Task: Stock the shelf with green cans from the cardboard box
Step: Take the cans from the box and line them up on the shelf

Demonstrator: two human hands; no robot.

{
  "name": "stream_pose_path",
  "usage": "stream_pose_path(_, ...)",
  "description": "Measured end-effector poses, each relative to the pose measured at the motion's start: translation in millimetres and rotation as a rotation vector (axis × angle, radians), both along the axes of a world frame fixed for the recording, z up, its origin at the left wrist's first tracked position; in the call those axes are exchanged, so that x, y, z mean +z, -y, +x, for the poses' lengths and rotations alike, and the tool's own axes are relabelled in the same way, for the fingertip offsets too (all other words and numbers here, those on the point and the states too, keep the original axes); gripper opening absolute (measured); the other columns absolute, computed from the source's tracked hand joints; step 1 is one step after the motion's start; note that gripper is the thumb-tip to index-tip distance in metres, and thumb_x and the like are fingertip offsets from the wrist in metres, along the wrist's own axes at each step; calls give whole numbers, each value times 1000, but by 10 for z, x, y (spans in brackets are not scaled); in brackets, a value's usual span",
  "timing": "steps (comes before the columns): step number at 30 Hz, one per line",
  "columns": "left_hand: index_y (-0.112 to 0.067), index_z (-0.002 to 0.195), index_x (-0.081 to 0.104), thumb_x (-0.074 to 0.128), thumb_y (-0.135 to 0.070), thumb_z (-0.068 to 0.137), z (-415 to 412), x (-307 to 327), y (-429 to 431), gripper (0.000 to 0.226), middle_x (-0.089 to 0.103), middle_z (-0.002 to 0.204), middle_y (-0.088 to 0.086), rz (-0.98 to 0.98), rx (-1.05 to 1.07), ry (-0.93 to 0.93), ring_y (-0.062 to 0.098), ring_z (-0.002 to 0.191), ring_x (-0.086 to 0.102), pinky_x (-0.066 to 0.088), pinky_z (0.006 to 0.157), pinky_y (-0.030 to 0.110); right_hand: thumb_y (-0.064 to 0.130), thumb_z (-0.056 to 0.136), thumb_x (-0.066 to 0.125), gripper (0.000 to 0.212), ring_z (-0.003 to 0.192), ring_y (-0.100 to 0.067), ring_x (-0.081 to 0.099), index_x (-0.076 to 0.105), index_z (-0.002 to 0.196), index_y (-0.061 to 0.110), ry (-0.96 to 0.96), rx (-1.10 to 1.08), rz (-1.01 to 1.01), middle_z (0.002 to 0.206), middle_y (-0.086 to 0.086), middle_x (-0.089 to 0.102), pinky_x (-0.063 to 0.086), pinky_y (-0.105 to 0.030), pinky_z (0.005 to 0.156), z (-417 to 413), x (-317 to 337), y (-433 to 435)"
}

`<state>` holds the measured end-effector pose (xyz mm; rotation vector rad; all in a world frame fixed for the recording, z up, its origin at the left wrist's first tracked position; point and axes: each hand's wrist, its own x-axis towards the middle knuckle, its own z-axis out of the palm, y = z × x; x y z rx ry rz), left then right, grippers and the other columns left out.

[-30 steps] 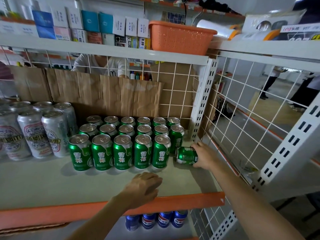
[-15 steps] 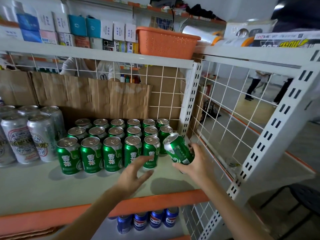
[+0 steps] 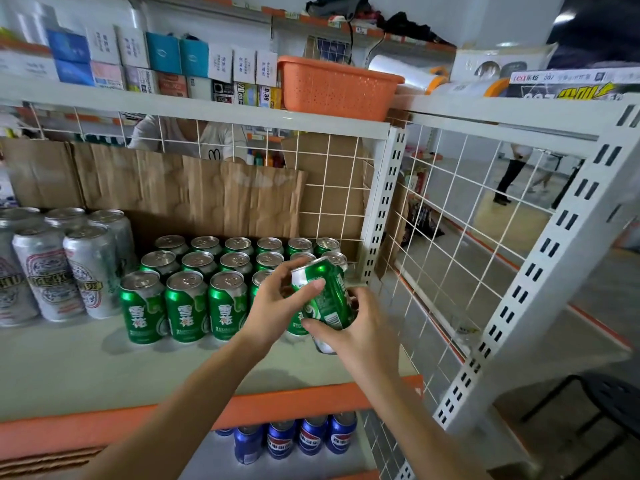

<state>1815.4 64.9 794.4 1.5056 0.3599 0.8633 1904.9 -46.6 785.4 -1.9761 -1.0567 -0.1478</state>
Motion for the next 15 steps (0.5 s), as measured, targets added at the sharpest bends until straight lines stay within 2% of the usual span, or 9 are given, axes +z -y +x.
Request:
stream_pose_path(3,-20,117,60,74,-42,61,-38,16,-39,62,70,104,6,14,13,8,22,98,67,55,83,29,81,51,53,89,93,-6,57,47,119,23,-17,85,-10,106,12,57,51,-27,73,5,24,17)
stream_pose_path(5,-20,118,60,74,-43,59,-73,28,-80,65,70,104,6,29,3,8,21,98,67,55,83,28,79,53,65,95,99,-3,55,43,127,24,-102,189,-17,112,15,55,44,-11,76,34,65,59)
stream_pose_path(7,-18,120,58,74,-38,58,-109,51,-128,67,71,106,8,4,-70,17,21,98,67,56,80,28,78,50,66,97,101,4,54,39,130,31,-227,315,-34,115,22,54,41,-4,77,78,112,106)
stream_pose_path(8,-17,121,57,75,-35,59,-129,62,-153,67,71,105,8,-1,-118,16,21,97,68,55,77,26,81,45,66,98,102,6,55,40,127,34,-305,375,-36,115,22,56,42,-6,82,109,116,116)
stream_pose_path(11,-13,126,54,80,-35,58,-178,120,-193,76,69,110,9,7,-226,-7,23,101,66,53,79,25,79,30,75,99,103,-2,61,46,116,39,-549,501,-44,112,13,63,50,-24,92,198,76,139)
stream_pose_path(13,-10,129,52,84,-45,56,-181,152,-198,87,67,114,10,18,-264,-21,26,105,64,53,83,28,73,27,81,100,105,-6,62,49,114,35,-642,573,-71,113,9,65,51,-27,91,206,83,170)
stream_pose_path(15,-12,129,52,83,-49,56,-177,194,-189,88,66,117,10,20,-297,-31,25,107,63,51,85,29,64,32,85,96,104,-8,63,52,115,28,-713,648,-89,111,9,68,52,-24,86,203,101,203)
